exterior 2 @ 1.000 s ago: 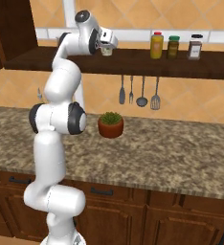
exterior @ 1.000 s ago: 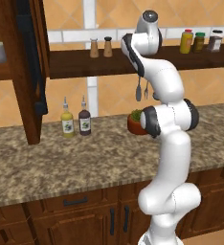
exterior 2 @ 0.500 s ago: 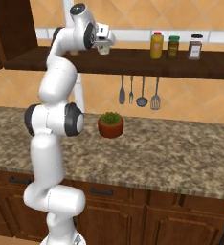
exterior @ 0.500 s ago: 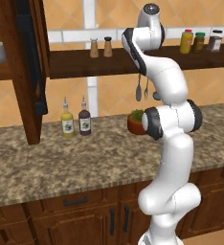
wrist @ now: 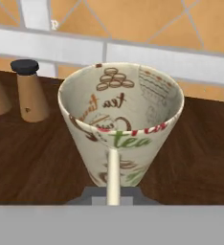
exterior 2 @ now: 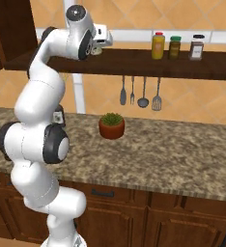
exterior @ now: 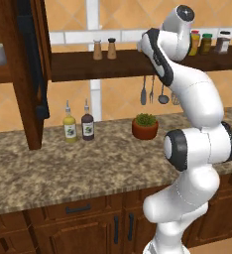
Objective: Gather all objects into one cabinet and sort the glasses and bowls to opposite sides.
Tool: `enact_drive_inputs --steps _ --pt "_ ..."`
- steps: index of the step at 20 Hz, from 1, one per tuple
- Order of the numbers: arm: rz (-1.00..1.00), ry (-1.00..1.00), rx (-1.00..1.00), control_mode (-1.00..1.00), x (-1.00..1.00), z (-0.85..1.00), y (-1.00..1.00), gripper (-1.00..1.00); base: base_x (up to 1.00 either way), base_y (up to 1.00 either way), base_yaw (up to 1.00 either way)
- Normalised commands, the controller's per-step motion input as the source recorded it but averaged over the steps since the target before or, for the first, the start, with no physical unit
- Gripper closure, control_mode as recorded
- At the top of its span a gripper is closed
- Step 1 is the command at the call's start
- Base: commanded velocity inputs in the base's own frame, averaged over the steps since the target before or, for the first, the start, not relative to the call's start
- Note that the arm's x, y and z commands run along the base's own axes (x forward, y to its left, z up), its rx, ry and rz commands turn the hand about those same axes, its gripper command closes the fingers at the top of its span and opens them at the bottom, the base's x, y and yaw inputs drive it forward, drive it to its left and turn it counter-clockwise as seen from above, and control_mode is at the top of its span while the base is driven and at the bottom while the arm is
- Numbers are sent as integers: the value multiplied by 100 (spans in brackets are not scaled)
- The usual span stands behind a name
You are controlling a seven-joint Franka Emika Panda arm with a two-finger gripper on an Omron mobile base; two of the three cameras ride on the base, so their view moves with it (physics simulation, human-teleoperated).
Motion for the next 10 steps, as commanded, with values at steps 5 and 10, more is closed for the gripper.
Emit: enact_drive_inputs --steps 5,10 --pt "13 -1 -2 -100 -100 -10 -2 100 0 0 0" --pt "0 10 0 -100 -100 0 -9 100 0 0 0"
